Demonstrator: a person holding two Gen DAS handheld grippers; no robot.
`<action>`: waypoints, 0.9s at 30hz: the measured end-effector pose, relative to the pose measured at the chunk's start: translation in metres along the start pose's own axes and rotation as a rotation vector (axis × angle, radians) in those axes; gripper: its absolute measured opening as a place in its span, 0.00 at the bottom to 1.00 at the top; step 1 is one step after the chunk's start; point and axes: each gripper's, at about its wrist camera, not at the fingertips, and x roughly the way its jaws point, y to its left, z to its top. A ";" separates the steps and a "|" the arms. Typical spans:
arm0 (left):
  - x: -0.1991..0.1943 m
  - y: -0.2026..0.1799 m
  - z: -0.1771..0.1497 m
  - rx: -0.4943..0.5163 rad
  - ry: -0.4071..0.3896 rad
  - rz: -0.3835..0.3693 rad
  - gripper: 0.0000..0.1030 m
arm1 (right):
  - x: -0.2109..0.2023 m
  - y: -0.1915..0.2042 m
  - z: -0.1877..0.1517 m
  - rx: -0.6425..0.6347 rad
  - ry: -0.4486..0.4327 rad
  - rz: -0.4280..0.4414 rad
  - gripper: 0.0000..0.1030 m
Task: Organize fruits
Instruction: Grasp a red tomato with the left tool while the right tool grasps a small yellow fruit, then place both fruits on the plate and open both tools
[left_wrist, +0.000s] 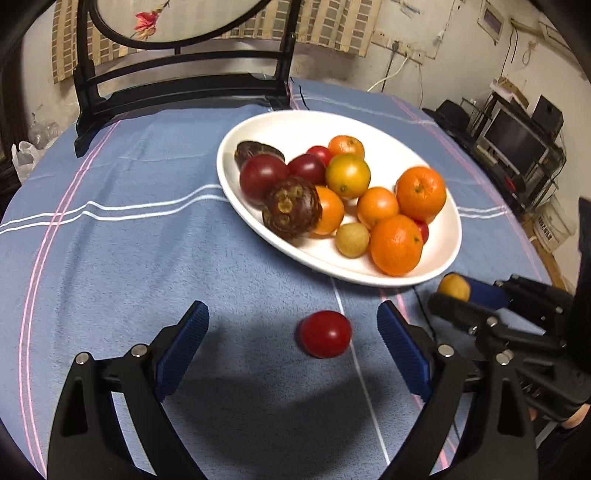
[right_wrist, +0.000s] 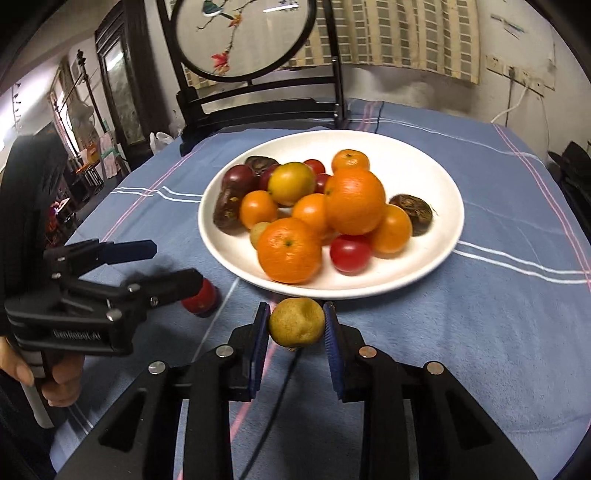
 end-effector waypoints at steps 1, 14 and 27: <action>0.004 -0.001 -0.002 0.002 0.015 0.003 0.87 | 0.000 0.000 0.000 0.003 -0.001 0.000 0.29; 0.012 -0.027 -0.013 0.126 0.048 0.054 0.30 | -0.011 0.000 0.004 -0.001 -0.048 0.017 0.29; -0.021 -0.019 0.069 -0.002 -0.116 -0.002 0.29 | -0.026 -0.007 0.073 0.014 -0.210 -0.001 0.28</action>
